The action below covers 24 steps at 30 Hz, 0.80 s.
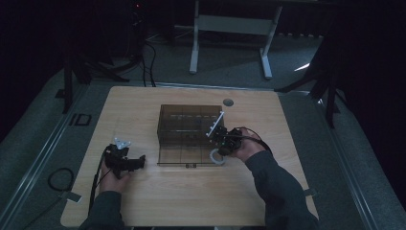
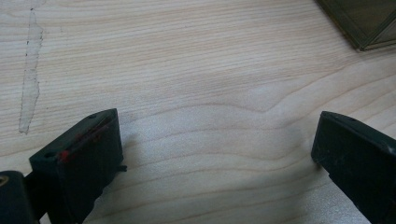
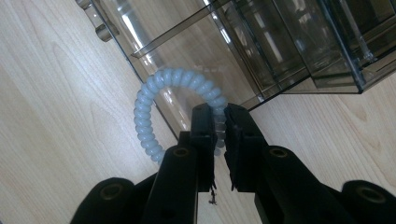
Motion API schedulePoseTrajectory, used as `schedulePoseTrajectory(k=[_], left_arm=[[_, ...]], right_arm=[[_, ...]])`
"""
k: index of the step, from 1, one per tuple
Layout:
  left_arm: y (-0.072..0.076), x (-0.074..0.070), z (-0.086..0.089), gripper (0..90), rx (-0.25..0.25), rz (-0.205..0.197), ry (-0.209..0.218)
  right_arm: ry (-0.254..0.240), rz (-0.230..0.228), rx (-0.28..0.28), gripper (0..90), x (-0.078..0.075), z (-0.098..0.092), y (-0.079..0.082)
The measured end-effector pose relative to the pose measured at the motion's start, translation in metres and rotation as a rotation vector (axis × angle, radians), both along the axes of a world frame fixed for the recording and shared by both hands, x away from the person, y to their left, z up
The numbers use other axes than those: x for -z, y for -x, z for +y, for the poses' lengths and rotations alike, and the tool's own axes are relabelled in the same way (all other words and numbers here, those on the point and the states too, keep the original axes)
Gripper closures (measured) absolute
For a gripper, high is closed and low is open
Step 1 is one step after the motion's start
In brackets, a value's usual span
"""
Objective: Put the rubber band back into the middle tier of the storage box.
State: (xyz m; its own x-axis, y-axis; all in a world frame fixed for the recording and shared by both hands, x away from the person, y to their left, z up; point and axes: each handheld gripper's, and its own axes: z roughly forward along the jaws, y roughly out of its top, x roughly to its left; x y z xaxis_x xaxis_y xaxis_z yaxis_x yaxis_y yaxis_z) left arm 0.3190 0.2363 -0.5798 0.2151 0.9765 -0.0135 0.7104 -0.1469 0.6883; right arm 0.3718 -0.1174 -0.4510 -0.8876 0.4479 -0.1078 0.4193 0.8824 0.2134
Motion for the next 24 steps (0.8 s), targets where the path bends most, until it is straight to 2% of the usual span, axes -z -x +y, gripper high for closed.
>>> schedulePoseTrajectory(k=[24], left_arm=[[0.000, 0.000, 0.000, 1.8, 0.000, 0.000, 0.000]], right_arm=[[0.001, 0.018, 0.001, 81.8, 0.005, 0.012, -0.013]])
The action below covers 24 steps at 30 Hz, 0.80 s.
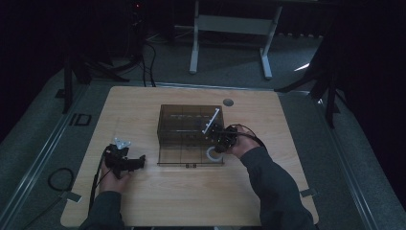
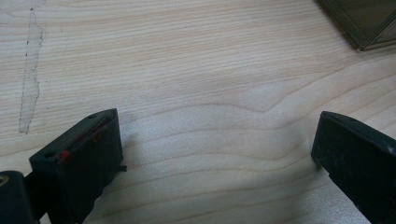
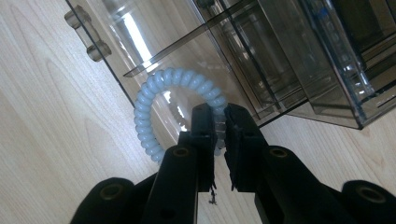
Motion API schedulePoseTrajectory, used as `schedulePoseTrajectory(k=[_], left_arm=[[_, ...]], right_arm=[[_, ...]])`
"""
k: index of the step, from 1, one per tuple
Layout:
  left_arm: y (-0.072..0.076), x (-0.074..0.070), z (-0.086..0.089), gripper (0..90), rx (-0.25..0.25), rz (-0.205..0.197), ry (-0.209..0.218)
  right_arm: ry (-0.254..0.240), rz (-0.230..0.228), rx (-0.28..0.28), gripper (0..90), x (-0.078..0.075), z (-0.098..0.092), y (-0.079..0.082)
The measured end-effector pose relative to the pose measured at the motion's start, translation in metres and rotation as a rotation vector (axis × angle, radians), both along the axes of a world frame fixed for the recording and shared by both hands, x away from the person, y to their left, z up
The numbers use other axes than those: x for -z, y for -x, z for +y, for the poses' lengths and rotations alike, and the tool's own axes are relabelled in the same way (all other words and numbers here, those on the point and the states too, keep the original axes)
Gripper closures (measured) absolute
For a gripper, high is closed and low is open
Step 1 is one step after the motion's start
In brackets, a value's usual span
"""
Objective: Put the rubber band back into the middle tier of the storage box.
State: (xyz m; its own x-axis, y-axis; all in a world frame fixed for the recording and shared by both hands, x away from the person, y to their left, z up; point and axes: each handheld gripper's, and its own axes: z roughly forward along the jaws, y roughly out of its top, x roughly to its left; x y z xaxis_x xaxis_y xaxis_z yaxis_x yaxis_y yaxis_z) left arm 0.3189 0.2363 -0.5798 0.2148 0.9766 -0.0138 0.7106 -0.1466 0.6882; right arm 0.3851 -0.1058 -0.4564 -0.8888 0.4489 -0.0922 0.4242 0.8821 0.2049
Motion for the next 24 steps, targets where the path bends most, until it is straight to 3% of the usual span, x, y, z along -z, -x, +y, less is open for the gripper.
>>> schedulePoseTrajectory(k=[24], left_arm=[[0.0000, -0.0001, 0.0001, 1.7, 0.001, 0.001, -0.002]], right_arm=[[0.012, 0.021, 0.011, 81.7, 0.0082, 0.0040, -0.0104]])
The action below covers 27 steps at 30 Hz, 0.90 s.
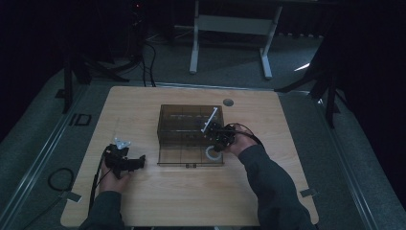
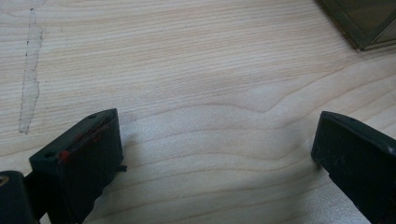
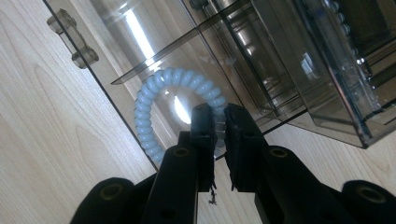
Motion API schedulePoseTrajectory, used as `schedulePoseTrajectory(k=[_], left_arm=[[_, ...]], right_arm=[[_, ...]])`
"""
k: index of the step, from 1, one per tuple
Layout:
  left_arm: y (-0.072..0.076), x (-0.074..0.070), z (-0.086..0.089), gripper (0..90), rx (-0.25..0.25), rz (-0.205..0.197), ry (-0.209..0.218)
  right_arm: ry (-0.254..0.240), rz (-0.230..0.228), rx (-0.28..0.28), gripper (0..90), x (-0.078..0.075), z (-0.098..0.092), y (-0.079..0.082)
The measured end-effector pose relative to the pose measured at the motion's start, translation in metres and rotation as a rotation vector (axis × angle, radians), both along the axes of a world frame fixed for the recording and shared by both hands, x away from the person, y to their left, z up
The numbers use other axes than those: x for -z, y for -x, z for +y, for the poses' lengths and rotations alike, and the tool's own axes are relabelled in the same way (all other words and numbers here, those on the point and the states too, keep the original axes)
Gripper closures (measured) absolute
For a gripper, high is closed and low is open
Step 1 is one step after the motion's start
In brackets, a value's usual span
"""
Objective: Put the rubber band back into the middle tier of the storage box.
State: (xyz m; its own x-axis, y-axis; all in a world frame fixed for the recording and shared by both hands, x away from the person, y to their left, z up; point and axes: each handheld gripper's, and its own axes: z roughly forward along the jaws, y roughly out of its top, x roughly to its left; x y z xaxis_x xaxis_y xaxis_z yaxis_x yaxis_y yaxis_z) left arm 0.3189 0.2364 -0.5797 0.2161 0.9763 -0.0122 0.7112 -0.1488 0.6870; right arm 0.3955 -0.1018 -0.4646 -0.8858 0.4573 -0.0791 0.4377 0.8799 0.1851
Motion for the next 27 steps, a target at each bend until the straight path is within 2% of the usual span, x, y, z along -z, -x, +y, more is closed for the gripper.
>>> schedulePoseTrajectory(k=[12, 21, 27], left_arm=[[0.000, 0.000, 0.000, 1.7, -0.001, 0.000, 0.002], [0.000, 0.000, 0.000, 1.7, -0.001, 0.000, 0.002], [0.000, 0.000, 0.000, 1.7, -0.001, 0.000, 0.002]], right_arm=[[0.022, 0.007, -0.001, 81.7, 0.006, 0.003, -0.003], [0.069, -0.007, -0.016, 81.6, 0.013, 0.007, -0.002], [0.077, -0.007, -0.027, 81.5, 0.017, 0.011, 0.000]])
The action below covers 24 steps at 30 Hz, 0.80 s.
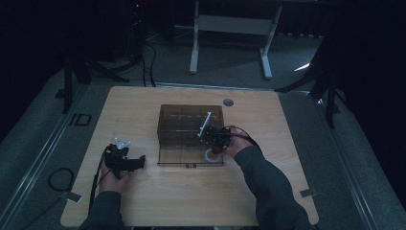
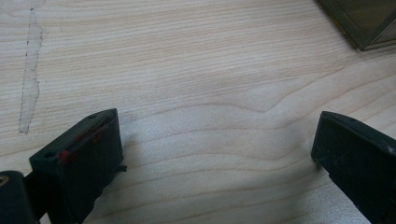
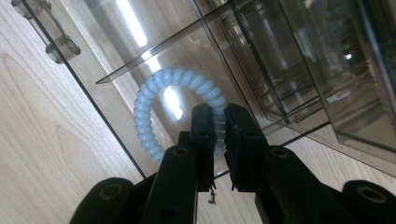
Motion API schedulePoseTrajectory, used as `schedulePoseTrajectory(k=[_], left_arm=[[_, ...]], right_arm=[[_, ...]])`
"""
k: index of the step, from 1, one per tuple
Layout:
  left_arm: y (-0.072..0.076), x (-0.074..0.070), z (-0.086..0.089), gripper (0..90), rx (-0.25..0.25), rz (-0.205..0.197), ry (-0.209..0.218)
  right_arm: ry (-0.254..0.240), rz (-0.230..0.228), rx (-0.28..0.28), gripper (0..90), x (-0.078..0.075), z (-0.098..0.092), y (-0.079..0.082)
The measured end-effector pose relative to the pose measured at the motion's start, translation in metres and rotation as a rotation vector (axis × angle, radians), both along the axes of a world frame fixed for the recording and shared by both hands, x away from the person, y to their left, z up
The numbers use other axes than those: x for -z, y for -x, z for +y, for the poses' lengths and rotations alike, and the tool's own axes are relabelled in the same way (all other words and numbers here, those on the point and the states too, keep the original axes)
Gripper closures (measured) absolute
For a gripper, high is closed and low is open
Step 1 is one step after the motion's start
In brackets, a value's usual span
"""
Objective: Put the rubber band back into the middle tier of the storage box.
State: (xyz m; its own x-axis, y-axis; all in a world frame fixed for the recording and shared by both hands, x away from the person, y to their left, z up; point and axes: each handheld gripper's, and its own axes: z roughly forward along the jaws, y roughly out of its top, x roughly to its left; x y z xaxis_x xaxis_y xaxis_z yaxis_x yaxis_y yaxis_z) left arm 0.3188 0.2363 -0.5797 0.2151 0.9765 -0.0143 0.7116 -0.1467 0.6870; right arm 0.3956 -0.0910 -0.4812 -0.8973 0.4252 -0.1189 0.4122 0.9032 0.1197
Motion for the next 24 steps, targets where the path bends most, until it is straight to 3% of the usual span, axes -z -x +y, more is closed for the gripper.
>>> schedulePoseTrajectory(k=[24], left_arm=[[0.0000, 0.0000, 0.0000, 1.7, 0.000, 0.000, 0.000]], right_arm=[[0.003, 0.002, 0.004, 81.5, 0.0093, -0.0024, 0.0013]])
